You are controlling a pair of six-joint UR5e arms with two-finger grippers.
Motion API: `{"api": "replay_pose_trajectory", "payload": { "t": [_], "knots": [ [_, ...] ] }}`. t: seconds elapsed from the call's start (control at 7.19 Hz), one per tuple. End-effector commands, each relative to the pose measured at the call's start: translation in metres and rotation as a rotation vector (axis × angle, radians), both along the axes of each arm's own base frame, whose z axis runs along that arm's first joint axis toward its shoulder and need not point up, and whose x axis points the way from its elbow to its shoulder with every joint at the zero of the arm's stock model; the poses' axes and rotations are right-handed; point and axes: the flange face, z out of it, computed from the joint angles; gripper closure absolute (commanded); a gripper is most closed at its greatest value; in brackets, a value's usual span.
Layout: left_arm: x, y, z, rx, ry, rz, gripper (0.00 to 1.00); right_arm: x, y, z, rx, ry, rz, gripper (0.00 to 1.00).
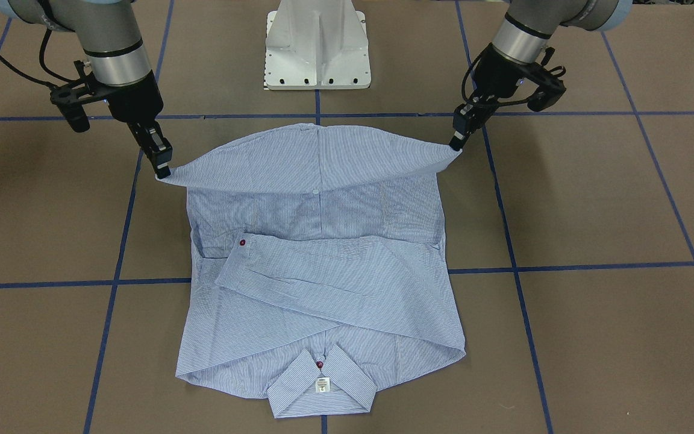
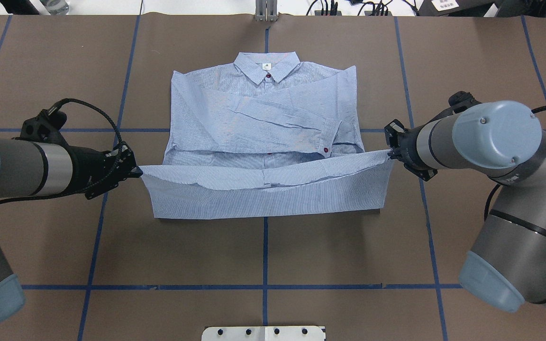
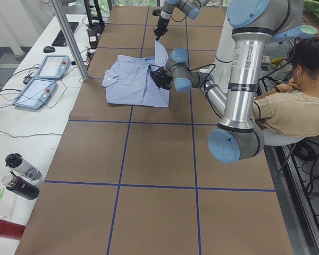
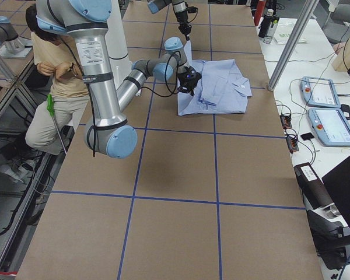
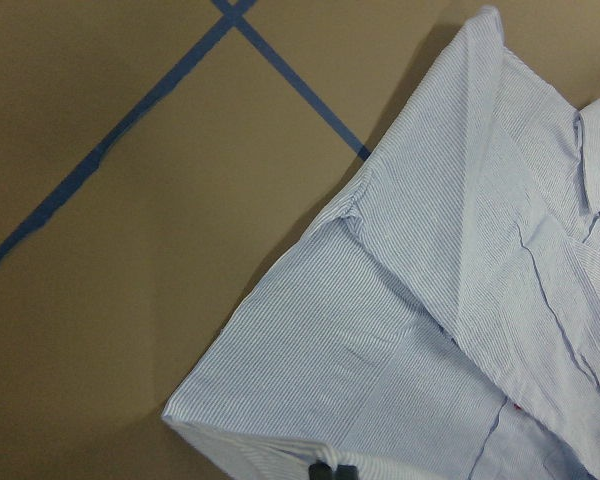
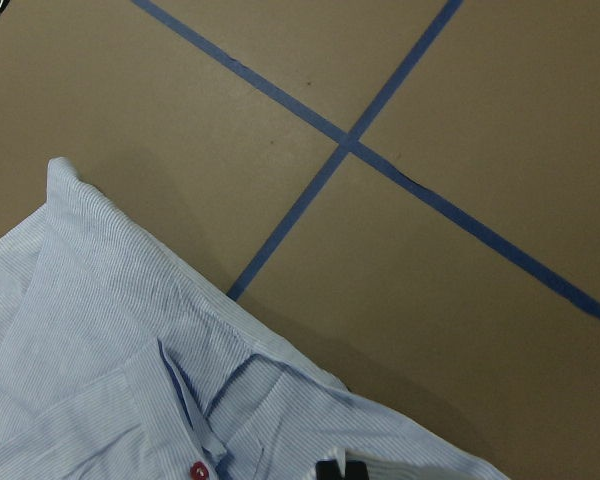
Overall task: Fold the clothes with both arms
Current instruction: 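Lift both hem corners and fold them toward the collar with both grippers, then lay the hem down near the collar and release with both grippers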
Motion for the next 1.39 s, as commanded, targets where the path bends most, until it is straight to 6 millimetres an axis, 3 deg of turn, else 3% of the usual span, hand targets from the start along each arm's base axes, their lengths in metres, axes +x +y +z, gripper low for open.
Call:
{"api": "replay_pose_trajectory", "payload": {
  "t": [0.0, 0.42, 0.83, 1.11, 1.25],
  "knots": [
    [0.031, -0.058, 0.001, 0.005, -0.032, -0.041, 1.00, -0.014, -0.047, 0.012, -0.022, 0.037, -0.012, 1.00],
    [0.017, -0.109, 0.018, 0.050, -0.106, -0.075, 1.00, -0.016, -0.105, 0.015, -0.033, 0.070, 0.005, 1.00],
    [0.021, -0.156, 0.012, 0.049, -0.111, -0.122, 1.00, -0.024, -0.147, 0.017, -0.047, 0.098, -0.012, 1.00],
    [0.028, -0.188, 0.019, 0.051, -0.110, -0.148, 1.00, -0.036, -0.180, 0.015, -0.061, 0.117, -0.004, 1.00],
    [0.029, -0.202, 0.026, 0.053, -0.108, -0.164, 1.00, -0.036, -0.198, 0.028, -0.038, 0.096, 0.012, 1.00]
  ]
}}
